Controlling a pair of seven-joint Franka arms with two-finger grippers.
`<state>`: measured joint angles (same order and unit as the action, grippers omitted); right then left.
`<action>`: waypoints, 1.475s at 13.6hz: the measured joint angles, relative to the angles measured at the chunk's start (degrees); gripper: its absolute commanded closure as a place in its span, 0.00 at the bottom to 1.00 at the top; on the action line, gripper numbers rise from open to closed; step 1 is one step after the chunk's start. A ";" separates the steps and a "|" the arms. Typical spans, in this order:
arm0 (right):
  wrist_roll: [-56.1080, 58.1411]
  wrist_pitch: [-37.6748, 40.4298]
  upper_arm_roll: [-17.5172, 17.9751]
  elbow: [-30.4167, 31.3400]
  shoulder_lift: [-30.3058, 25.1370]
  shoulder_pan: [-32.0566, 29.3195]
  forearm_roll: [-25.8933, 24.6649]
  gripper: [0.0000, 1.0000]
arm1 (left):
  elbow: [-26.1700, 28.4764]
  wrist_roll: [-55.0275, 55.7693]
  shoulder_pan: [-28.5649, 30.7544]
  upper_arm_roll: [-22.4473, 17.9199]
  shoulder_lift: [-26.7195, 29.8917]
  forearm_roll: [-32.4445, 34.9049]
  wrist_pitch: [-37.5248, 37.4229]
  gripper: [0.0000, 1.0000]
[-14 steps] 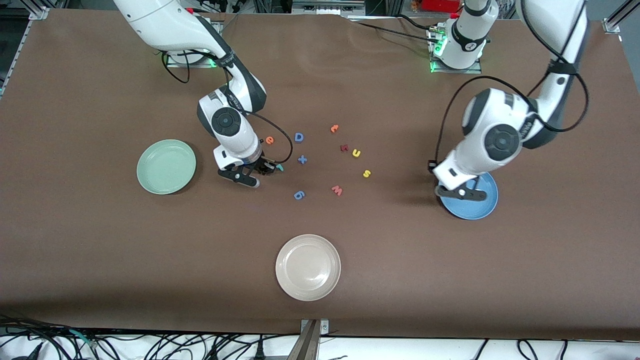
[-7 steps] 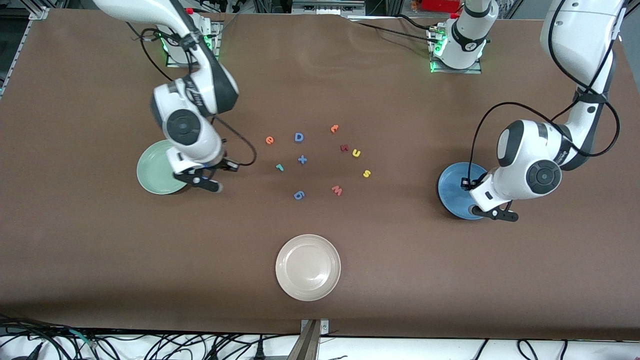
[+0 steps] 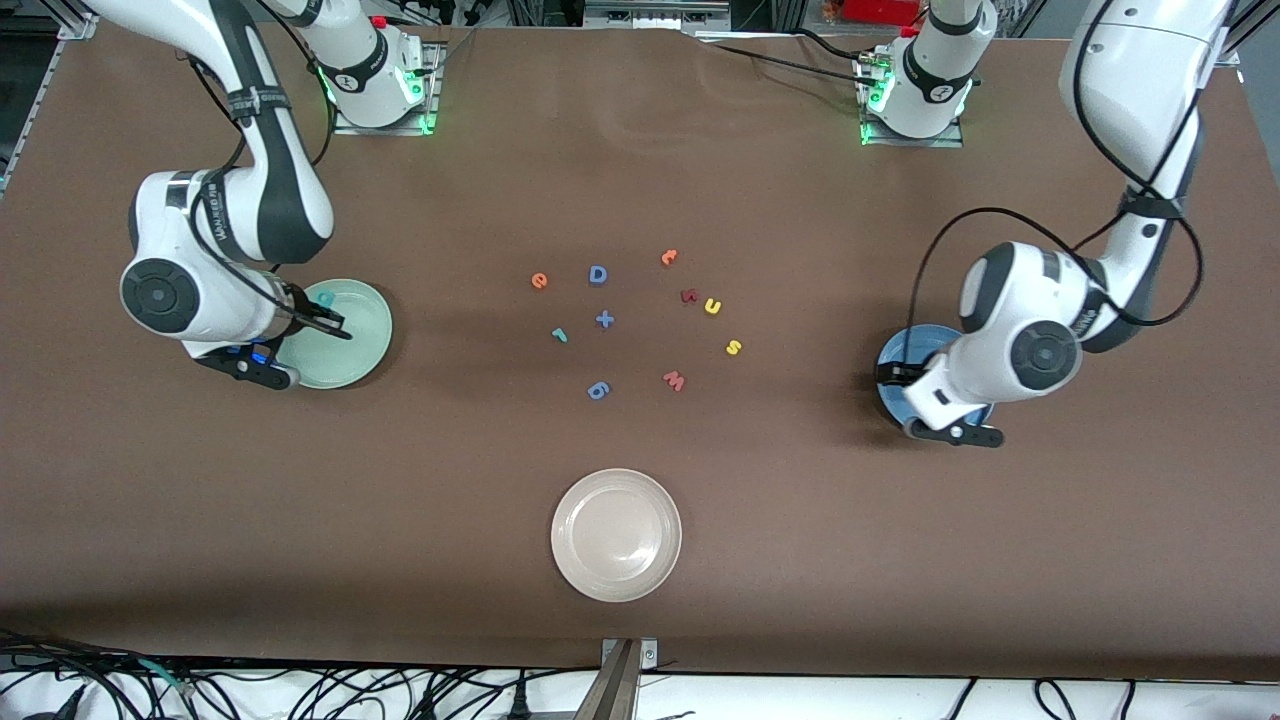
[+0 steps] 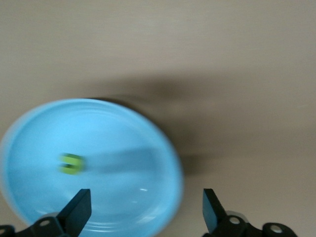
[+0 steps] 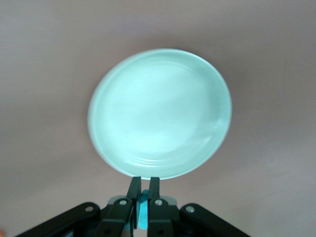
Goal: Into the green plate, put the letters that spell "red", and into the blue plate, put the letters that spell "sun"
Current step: 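Drop the b on the green plate while the left gripper drops the u, then grasp the yellow s with the left gripper while the right gripper reaches letters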
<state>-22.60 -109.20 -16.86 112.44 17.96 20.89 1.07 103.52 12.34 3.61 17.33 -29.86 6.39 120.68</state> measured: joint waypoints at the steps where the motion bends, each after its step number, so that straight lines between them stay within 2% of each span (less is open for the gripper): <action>1: 0.63 -1.79 -0.93 2.06 0.30 -0.01 0.02 1.00 | 0.01 4.56 -0.22 2.68 -0.01 0.00 -0.01 0.00; 3: 0.82 -7.09 -1.50 6.25 1.13 -0.05 0.04 1.00 | 0.02 12.96 -2.21 5.79 -0.05 -0.01 0.09 0.00; 5: 0.82 -11.55 -1.55 8.69 2.42 -0.37 0.04 1.00 | 0.14 20.33 -6.11 6.12 -0.63 -0.01 2.25 0.00; 8: 0.82 -16.89 -1.59 11.23 4.33 -0.66 0.05 1.00 | 1.49 28.26 -11.33 6.05 -3.73 0.02 10.41 0.00; 11: 0.82 -18.60 -1.60 12.98 5.11 -0.67 0.13 1.00 | 2.14 33.01 -14.13 5.99 -6.55 0.24 14.31 0.00; 12: 0.81 -18.60 -1.60 13.39 5.11 -0.67 0.15 0.94 | 2.15 34.63 -14.97 5.96 -7.09 0.85 15.07 0.00; 13: 0.82 -18.60 -1.61 13.70 5.11 -0.67 0.16 0.62 | 2.16 37.06 -15.75 5.95 -7.66 3.01 15.77 0.00; 15: 0.81 -18.61 -1.65 13.82 5.08 -0.67 0.19 0.43 | 2.14 41.85 -16.37 5.94 -8.88 8.33 16.42 0.00; 17: 0.76 -18.61 -1.67 13.79 4.72 -0.67 0.28 0.25 | 2.11 43.61 -16.37 5.83 -9.85 10.51 16.72 0.01; 18: 0.73 -18.59 -1.67 13.73 4.34 -0.67 0.33 0.24 | 2.05 43.64 -16.34 5.75 -10.06 10.57 16.77 0.10; 20: 0.65 -17.84 -1.67 13.61 3.03 -0.65 0.39 0.24 | 1.97 43.66 -16.34 5.65 -10.27 10.57 16.82 0.49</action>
<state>-21.95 -127.04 -18.53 126.04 20.99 20.24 1.46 105.49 56.00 -12.72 22.98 -40.13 16.96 137.49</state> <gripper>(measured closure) 0.344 0.040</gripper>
